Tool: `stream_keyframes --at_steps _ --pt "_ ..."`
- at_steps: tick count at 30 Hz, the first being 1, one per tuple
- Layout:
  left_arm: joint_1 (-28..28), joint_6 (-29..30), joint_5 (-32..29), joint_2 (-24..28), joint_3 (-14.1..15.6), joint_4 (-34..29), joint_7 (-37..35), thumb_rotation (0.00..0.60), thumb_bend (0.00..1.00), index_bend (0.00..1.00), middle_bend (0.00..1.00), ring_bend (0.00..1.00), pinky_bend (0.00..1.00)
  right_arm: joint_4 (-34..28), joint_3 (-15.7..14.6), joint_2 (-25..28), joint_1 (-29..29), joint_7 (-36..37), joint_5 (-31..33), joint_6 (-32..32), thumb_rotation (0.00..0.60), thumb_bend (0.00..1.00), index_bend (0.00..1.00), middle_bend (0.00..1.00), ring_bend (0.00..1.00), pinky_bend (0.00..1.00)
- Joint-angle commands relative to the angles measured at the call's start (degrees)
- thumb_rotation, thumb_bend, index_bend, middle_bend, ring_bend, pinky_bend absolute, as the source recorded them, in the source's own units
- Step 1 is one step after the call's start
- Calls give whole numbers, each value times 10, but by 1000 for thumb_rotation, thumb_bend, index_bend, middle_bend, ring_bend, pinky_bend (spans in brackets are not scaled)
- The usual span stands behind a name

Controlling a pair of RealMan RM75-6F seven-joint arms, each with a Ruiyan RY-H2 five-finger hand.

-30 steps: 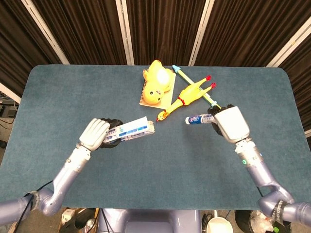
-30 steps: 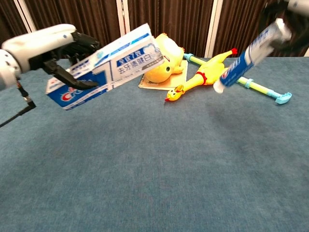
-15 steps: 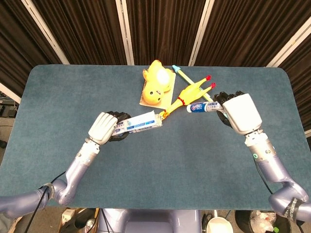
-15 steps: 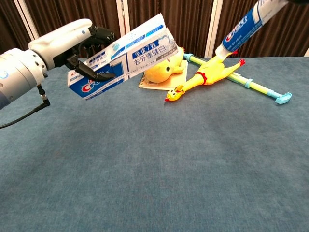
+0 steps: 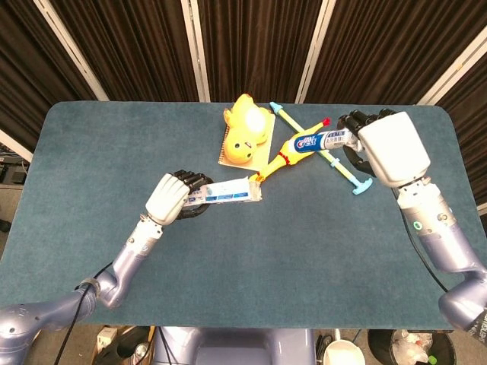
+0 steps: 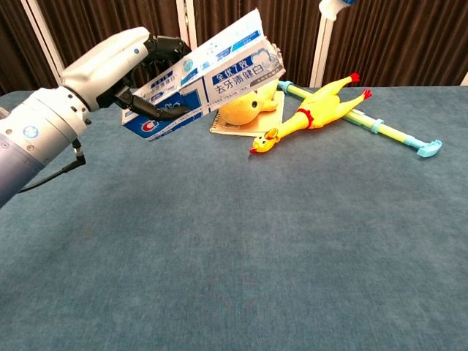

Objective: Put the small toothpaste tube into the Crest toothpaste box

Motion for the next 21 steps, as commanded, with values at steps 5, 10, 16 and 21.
stream_keyframes --at_steps 5,10,16,21 --pt "-8 23 -12 -30 -11 37 -35 600 424 370 527 510 551 -62 26 62 -3 75 83 -48 600 814 901 762 690 620" --pt "-8 30 -24 -38 -20 41 -43 600 428 366 525 510 551 -72 21 79 -1 86 104 -77 600 814 901 762 690 621" --pt "-11 28 -42 -50 -30 41 -48 600 429 362 522 508 551 -86 15 86 1 106 116 -97 600 813 901 762 690 620" --pt "-15 24 -43 -64 -25 53 -46 600 428 360 519 507 551 -101 22 95 5 138 133 -110 600 814 901 762 690 621"
